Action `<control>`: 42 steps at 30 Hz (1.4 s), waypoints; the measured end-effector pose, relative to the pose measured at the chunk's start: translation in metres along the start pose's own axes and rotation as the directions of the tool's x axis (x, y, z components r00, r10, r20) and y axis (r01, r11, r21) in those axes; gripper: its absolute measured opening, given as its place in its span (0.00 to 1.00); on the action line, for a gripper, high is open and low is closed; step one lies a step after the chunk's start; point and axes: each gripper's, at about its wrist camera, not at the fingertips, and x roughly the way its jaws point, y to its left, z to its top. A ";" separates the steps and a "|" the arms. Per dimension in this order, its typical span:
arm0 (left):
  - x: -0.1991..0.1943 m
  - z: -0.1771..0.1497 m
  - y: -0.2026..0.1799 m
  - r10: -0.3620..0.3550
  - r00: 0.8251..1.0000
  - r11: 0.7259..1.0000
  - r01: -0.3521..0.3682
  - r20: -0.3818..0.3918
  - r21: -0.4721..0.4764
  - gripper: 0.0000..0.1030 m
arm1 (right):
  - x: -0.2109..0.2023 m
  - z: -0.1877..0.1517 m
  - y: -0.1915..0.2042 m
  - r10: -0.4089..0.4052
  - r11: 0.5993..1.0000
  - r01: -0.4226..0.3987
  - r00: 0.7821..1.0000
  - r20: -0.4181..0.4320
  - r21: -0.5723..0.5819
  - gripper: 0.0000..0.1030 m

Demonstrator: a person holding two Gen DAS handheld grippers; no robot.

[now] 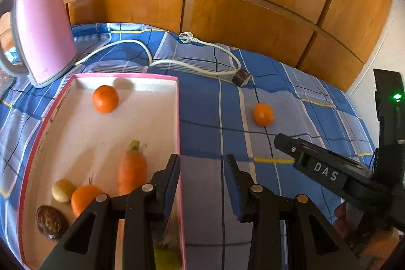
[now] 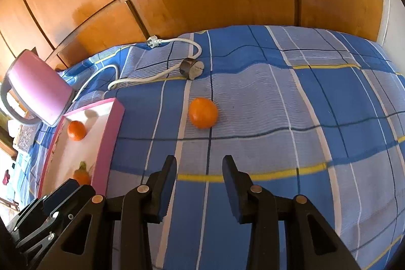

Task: Organize fruits
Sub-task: 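Reach the right gripper to the last mandarin on the bedspread and close on it, then lift the mandarin with the right gripper while the left gripper moves toward it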

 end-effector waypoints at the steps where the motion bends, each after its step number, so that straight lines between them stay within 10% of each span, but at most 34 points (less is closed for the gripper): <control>1: 0.004 0.003 0.000 0.000 1.000 1.000 0.000 -0.003 -0.002 0.35 | 0.003 0.002 0.000 -0.001 1.000 0.001 1.000 -0.001 -0.002 0.37; 42: 0.063 0.054 -0.013 -0.021 0.999 1.000 0.020 -0.050 -0.014 0.35 | 0.053 0.037 0.010 -0.040 0.998 0.039 0.999 -0.019 -0.054 0.31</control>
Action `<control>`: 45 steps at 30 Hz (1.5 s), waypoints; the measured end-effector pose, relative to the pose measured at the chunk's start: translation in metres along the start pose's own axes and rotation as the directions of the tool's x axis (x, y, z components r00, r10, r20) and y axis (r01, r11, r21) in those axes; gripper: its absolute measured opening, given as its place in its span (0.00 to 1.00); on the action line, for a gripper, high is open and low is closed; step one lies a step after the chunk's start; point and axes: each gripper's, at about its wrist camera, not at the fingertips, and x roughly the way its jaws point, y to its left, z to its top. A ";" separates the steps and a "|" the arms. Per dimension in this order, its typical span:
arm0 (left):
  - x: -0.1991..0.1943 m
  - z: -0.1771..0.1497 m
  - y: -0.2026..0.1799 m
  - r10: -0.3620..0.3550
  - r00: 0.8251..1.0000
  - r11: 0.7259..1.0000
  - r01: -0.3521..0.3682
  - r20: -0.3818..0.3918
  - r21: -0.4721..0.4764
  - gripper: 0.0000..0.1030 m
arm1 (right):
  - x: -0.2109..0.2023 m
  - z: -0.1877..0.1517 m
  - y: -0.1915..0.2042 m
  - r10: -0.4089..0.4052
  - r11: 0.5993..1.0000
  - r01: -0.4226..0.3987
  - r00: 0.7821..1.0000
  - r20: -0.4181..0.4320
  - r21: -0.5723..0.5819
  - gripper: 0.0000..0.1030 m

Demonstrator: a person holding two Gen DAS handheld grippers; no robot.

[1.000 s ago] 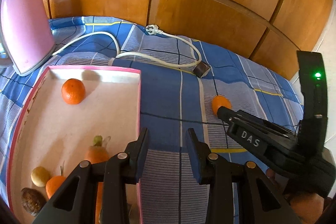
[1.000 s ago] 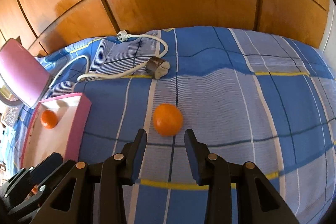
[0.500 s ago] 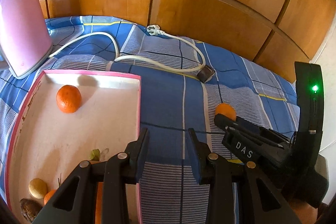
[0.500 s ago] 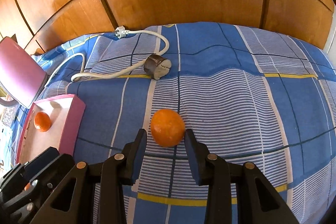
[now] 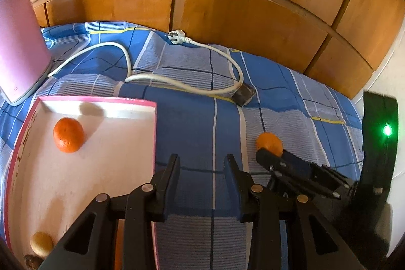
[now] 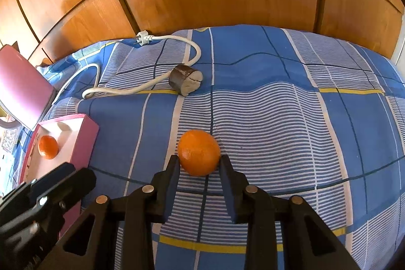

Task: Organize fruits
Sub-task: 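Lift the mandarin with the right gripper while the left gripper moves toward it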

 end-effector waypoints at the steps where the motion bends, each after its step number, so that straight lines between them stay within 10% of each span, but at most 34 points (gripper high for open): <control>1: 0.002 0.003 0.000 -0.006 1.000 1.000 0.006 -0.003 -0.002 0.35 | 0.000 0.000 0.000 -0.002 1.000 0.002 1.000 0.002 -0.004 0.31; 45: 0.091 0.054 -0.065 -0.114 0.992 0.916 0.128 -0.059 0.380 0.35 | 0.001 0.001 -0.009 0.026 0.994 -0.028 0.999 -0.021 -0.108 0.30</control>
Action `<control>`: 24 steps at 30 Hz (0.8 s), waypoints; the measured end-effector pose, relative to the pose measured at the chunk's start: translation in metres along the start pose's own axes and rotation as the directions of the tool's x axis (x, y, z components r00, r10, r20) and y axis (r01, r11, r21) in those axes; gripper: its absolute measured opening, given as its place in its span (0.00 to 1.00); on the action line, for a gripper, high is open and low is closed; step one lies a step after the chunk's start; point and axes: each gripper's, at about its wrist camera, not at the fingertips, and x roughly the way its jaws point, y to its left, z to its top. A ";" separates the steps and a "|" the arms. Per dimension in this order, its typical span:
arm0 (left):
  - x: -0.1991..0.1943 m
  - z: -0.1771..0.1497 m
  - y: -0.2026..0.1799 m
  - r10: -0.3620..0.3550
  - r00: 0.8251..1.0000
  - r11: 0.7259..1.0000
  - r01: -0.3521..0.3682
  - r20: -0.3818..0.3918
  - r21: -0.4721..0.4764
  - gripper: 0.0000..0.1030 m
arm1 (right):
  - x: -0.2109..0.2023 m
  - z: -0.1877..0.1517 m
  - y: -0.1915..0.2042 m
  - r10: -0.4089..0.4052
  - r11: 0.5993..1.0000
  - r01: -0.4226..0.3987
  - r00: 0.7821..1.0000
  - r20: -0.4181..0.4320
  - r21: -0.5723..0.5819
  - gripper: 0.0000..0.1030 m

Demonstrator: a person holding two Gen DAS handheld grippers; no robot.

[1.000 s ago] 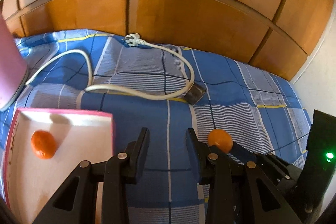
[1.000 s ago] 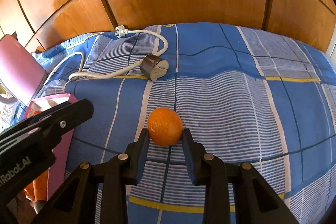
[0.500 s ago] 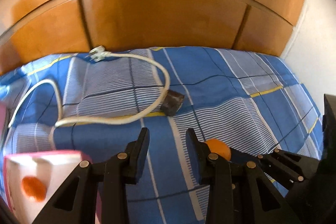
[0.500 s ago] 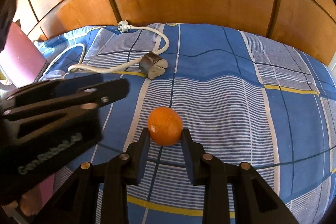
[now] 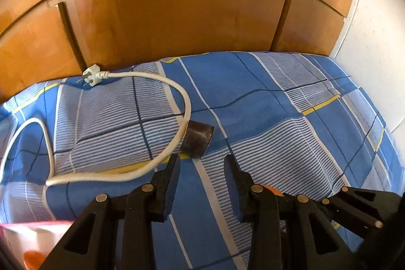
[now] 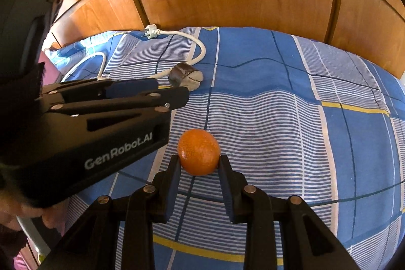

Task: Organize fruits
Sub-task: 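Lift the mandarin with the right gripper while the left gripper moves toward it, then grasp the dark cylinder by the white cable with the left gripper while the right gripper holds the mandarin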

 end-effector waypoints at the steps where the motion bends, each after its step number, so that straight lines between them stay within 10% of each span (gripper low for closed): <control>1: 0.001 0.000 0.000 -0.004 1.000 1.000 0.004 0.000 0.007 0.35 | 0.000 0.000 0.001 -0.001 1.000 0.001 1.000 -0.001 -0.004 0.30; 24: 0.018 0.005 0.004 -0.021 1.000 1.000 0.021 -0.010 -0.002 0.25 | 0.000 0.000 0.001 -0.001 0.999 0.000 1.000 -0.009 -0.032 0.30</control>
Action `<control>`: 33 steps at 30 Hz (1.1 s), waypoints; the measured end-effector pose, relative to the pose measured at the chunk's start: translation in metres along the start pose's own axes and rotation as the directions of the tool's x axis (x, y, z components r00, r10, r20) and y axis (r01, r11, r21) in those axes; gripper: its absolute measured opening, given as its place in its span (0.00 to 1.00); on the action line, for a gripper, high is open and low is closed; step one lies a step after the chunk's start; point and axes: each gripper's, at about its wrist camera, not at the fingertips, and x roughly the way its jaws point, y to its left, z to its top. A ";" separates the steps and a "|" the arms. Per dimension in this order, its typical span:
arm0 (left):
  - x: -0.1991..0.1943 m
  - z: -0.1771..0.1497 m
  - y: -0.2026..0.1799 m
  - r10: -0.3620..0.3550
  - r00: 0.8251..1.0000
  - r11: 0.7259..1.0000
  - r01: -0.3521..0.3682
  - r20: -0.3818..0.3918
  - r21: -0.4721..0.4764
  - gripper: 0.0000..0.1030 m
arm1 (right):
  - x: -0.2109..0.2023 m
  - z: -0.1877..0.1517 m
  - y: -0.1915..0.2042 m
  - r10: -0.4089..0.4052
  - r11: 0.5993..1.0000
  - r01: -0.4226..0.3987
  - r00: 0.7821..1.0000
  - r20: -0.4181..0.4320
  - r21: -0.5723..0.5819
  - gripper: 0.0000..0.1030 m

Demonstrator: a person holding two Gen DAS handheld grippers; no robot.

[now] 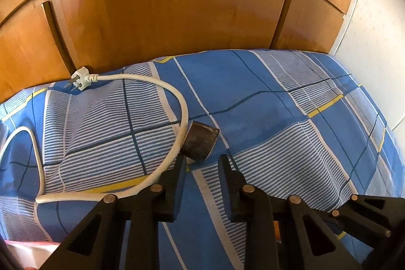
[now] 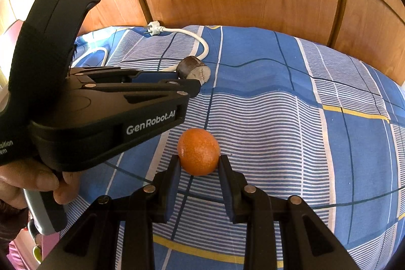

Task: Organize fruits
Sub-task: 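Grasp the dark cylinder by the white cable with the left gripper while the right gripper holds the mandarin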

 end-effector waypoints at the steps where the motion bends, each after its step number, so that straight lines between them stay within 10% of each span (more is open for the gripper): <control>1: 0.000 0.000 0.001 0.000 1.000 1.000 0.000 0.000 -0.010 0.25 | 0.000 0.000 0.000 0.001 1.000 -0.001 1.000 0.000 0.001 0.30; 18: -0.006 -0.012 0.014 0.013 1.000 0.974 -0.009 0.015 -0.226 0.26 | -0.002 0.000 -0.019 -0.064 0.995 0.062 0.998 0.025 0.076 0.29; 33: -0.007 -0.001 0.009 0.020 0.999 0.979 -0.010 0.046 -0.203 0.30 | 0.005 0.013 -0.040 -0.101 0.988 0.095 0.994 0.040 0.124 0.29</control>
